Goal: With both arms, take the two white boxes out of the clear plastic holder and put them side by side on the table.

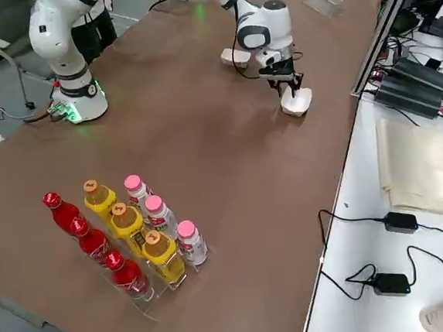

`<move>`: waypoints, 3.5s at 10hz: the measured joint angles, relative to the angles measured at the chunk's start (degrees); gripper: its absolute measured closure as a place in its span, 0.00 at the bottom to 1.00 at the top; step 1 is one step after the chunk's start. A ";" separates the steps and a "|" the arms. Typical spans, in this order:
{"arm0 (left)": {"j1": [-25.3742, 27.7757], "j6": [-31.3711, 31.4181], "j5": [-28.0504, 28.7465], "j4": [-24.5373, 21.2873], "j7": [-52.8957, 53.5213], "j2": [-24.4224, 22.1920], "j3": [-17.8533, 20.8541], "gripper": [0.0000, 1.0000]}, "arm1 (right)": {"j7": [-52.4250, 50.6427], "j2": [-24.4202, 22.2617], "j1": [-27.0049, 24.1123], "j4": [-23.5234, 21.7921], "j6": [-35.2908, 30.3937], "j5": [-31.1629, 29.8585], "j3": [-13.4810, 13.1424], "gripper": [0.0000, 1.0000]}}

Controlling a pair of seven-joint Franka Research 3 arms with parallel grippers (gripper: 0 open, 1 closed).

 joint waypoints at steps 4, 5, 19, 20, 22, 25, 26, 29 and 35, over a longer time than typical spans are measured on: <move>-0.04 -2.06 0.00 -0.01 -0.03 0.70 -0.20 0.00 | -24.33 -2.26 2.60 0.69 -6.11 -0.17 0.31 0.26; -0.04 -2.08 0.00 -0.01 -0.09 0.97 -0.20 0.00 | -30.72 -3.68 3.25 0.78 -8.49 -0.19 0.31 0.22; 1.03 -3.54 0.00 -0.51 -1.66 3.35 0.14 0.00 | -97.26 -13.82 12.81 -16.30 -2.91 -0.44 0.68 0.09; 1.16 -3.54 0.00 -0.51 -1.66 3.35 0.16 0.00 | -97.28 -15.61 14.54 -18.74 -2.91 -0.44 0.75 0.09; 1.45 -3.54 0.00 -0.51 -1.38 3.35 0.17 0.00 | -97.12 -17.04 17.87 -21.19 -2.38 -0.44 0.79 0.09; 1.96 -3.55 0.01 -0.51 -0.49 3.36 0.18 0.00 | -94.41 -17.08 22.18 -26.27 6.86 -0.35 0.85 0.09; 1.96 -3.58 0.00 -0.51 -0.49 3.36 0.18 0.00 | -92.54 -17.08 22.85 -28.41 10.17 -0.30 0.88 0.09; 1.98 -4.00 0.01 -0.87 -0.49 3.45 0.18 0.00 | -82.87 -17.11 23.14 -30.28 11.24 -0.20 0.86 0.12; 1.98 -4.02 0.01 -1.07 -0.49 3.58 0.18 0.00 | -73.05 -17.11 24.83 -31.11 9.63 -0.20 0.92 0.19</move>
